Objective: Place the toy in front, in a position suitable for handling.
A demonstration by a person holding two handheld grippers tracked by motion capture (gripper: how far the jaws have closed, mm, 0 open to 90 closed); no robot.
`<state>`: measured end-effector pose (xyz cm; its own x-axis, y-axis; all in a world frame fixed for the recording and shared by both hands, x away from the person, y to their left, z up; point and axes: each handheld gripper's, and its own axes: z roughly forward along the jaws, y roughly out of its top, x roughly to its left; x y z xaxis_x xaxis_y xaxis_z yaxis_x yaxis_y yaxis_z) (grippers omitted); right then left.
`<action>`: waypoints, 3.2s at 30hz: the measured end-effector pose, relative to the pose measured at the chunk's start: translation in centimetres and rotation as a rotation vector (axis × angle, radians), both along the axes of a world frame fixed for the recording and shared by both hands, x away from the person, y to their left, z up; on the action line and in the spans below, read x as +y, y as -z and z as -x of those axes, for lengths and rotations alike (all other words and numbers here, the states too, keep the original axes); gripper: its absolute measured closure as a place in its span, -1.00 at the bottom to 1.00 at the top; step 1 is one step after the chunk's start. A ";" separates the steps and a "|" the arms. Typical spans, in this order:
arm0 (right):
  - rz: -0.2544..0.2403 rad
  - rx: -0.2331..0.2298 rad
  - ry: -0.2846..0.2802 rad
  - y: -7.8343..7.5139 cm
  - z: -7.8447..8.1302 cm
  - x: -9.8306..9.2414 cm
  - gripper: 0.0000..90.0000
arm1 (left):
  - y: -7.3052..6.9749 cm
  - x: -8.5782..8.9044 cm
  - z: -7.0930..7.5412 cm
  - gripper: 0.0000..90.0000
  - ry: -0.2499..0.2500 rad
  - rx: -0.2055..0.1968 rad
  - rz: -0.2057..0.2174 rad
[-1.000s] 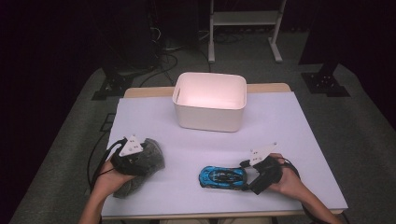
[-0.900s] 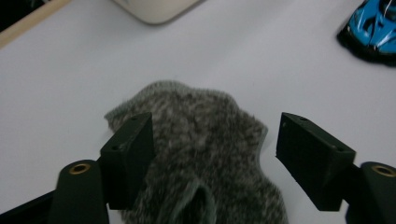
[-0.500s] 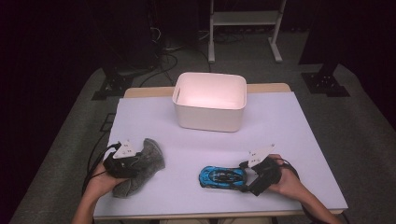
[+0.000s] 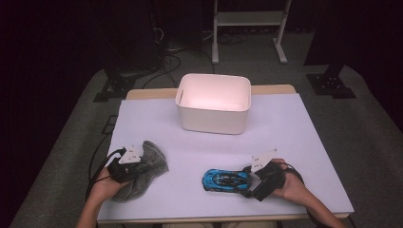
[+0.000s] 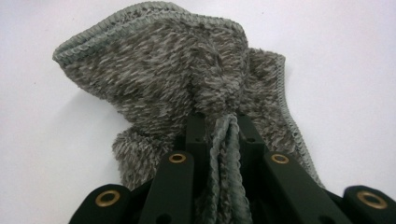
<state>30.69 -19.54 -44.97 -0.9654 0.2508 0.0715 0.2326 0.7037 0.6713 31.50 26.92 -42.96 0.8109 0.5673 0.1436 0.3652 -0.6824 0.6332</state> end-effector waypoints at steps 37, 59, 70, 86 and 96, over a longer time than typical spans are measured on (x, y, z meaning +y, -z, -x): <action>-0.010 -0.021 -0.044 0.4 -0.4 0.3 -0.50 | -2.3 -20.9 -0.4 0.77 0.615 0.074 0.120; -0.019 -0.023 -0.050 0.6 -0.5 0.6 -0.49 | -2.5 -23.1 -1.1 0.77 0.653 0.079 0.067; -0.026 -0.023 -0.057 0.6 -0.6 0.6 -0.49 | -1.0 -17.0 -0.8 0.77 0.533 0.122 0.072; 0.004 0.002 -0.095 0.6 -1.2 3.4 -0.73 | -0.3 -16.3 -0.7 0.77 0.516 0.136 0.095; 0.022 -0.052 -0.120 0.5 -1.3 4.5 -0.45 | -0.3 -15.8 -0.7 0.77 0.500 0.142 0.129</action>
